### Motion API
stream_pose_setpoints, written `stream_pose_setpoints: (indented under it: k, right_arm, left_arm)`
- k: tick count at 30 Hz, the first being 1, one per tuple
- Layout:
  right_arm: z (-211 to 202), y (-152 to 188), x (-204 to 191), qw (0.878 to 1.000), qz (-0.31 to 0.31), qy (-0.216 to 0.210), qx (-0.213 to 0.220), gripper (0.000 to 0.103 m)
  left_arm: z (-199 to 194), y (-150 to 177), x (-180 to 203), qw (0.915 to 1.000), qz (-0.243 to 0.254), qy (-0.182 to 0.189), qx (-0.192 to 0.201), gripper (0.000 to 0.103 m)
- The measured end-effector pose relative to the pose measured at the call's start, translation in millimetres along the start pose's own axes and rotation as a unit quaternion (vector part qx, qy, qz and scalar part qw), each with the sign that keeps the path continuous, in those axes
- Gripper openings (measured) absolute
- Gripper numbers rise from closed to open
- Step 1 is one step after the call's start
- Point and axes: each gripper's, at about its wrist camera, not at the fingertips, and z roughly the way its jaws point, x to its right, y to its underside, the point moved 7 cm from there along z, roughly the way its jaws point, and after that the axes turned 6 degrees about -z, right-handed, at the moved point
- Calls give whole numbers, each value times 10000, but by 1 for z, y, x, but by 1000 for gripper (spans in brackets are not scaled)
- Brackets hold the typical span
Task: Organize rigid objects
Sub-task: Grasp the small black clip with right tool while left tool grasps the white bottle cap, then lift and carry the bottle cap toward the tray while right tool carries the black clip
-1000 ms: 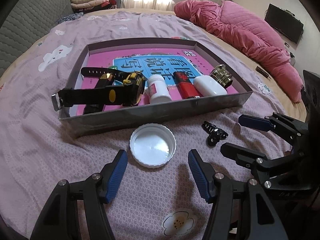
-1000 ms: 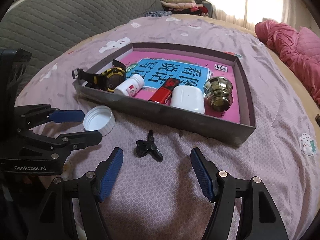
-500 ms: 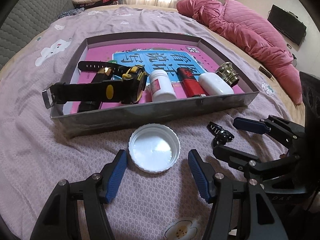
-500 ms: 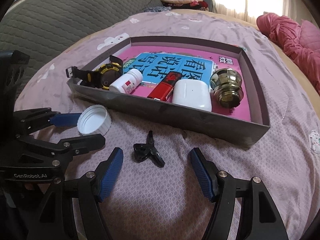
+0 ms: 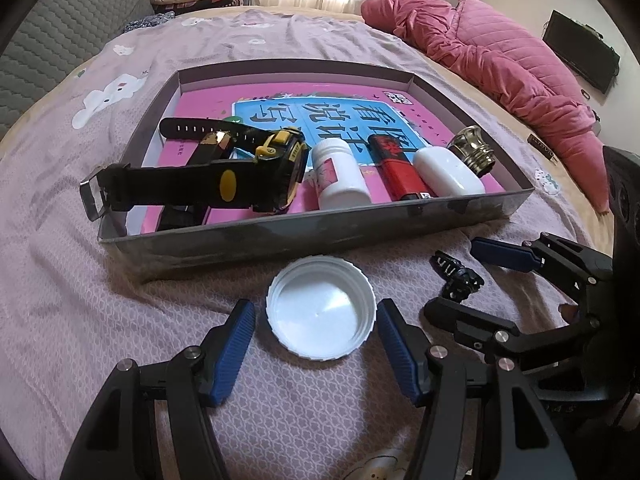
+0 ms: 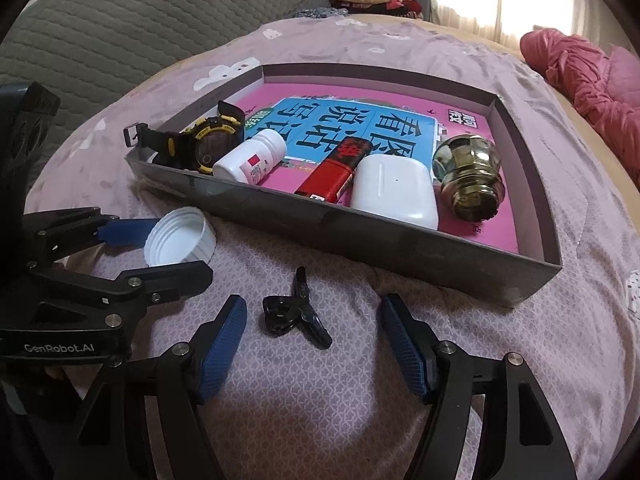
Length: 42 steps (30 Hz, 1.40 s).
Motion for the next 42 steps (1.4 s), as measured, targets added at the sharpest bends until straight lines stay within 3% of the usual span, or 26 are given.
stream_pose_setpoints:
  k: [8, 11, 16, 24, 33, 38, 42]
  right_arm:
    - [4, -1, -3, 9998, -174, -10, -10, 72]
    - [2, -3, -6, 9994, -331, 26, 71, 66]
    - [2, -5, -19, 9973, -718, 44, 129, 41]
    - [0, -6, -14, 9985, -491, -179, 136, 28]
    - [-2, -6, -11, 9990, -360, -247, 123, 25]
    - [-2, -5, -8, 9991, -245, -317, 115, 25]
    - [-2, -5, -7, 9991, -204, -345, 105, 25]
  left_arm:
    - [3, -1, 2, 9998, 134, -151, 45, 62]
    - [3, -1, 2, 9997, 165, -180, 54, 62]
    - [4, 0, 3, 9994, 246, -232, 61, 61]
    - [4, -1, 3, 9995, 251, -203, 63, 61]
    - [4, -2, 5, 9992, 296, -238, 75, 60]
    - [2, -2, 6, 9992, 314, -212, 100, 50]
    - [1, -2, 10, 9989, 410, -171, 113, 50]
